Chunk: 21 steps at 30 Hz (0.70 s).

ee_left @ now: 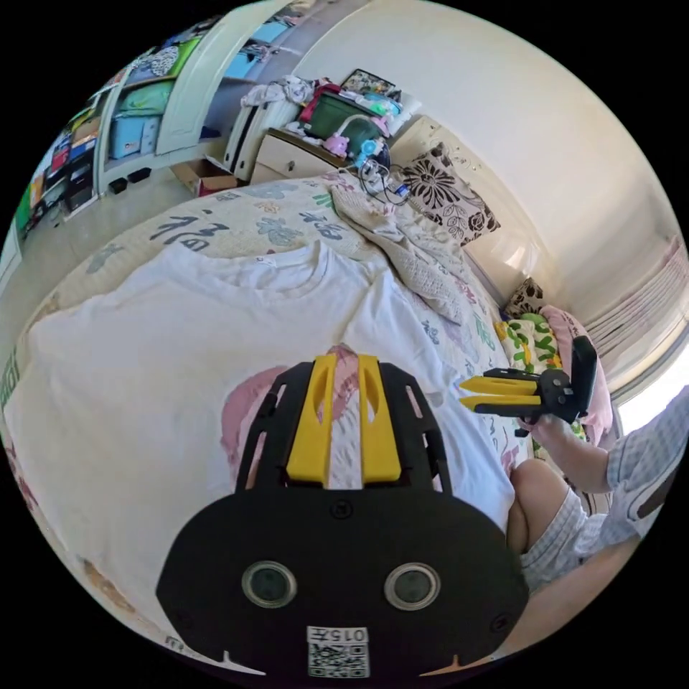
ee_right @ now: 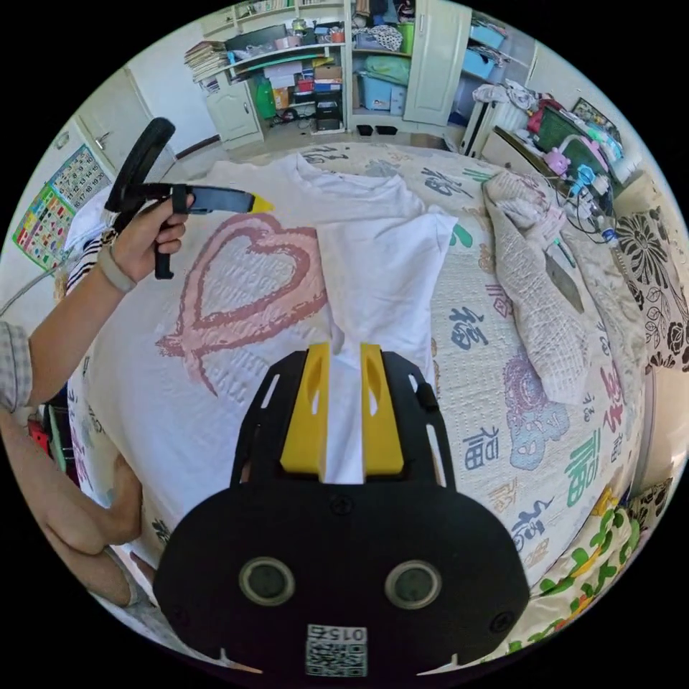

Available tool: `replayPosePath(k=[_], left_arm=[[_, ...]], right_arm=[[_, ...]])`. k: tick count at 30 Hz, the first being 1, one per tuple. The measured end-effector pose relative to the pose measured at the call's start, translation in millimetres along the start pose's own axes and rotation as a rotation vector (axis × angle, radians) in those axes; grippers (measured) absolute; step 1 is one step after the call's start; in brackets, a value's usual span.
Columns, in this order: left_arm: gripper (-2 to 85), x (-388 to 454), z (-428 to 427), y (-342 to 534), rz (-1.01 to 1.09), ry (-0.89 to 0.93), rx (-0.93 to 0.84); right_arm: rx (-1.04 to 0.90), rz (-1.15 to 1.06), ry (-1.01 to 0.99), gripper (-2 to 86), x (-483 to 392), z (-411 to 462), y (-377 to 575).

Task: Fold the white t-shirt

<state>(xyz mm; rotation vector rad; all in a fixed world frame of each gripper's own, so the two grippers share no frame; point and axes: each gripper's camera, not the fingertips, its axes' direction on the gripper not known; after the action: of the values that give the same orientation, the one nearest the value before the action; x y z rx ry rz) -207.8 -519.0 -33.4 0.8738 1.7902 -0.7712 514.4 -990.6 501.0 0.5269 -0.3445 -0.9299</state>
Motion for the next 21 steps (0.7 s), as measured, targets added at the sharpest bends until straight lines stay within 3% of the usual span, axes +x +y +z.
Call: replayPosePath(k=[4,6,9,18,21], left_arm=[[7.0,-31,-89,67,-0.159,-0.132,0.156],[7.3,-61,-145,116,-0.331,-0.295,0.237],[8.5,-108,-195,168,-0.553,-0.397,0.277],[9.1,-166,-231,218,-0.690,-0.078,0.432],[5.7,-168,-237,222,-0.694,-0.109,0.409]], right_arm=[[0.052,-0.049,-0.057,6.9,-25,-9,-48],[0.090,-0.116,-0.171,7.0,-52,-4,-96],[0.092,-0.222,-0.305,7.3,-98,16,-166],[-0.023,-0.364,-0.422,8.9,-255,97,-359],[-0.122,-0.331,-0.403,9.5,-286,136,-399]])
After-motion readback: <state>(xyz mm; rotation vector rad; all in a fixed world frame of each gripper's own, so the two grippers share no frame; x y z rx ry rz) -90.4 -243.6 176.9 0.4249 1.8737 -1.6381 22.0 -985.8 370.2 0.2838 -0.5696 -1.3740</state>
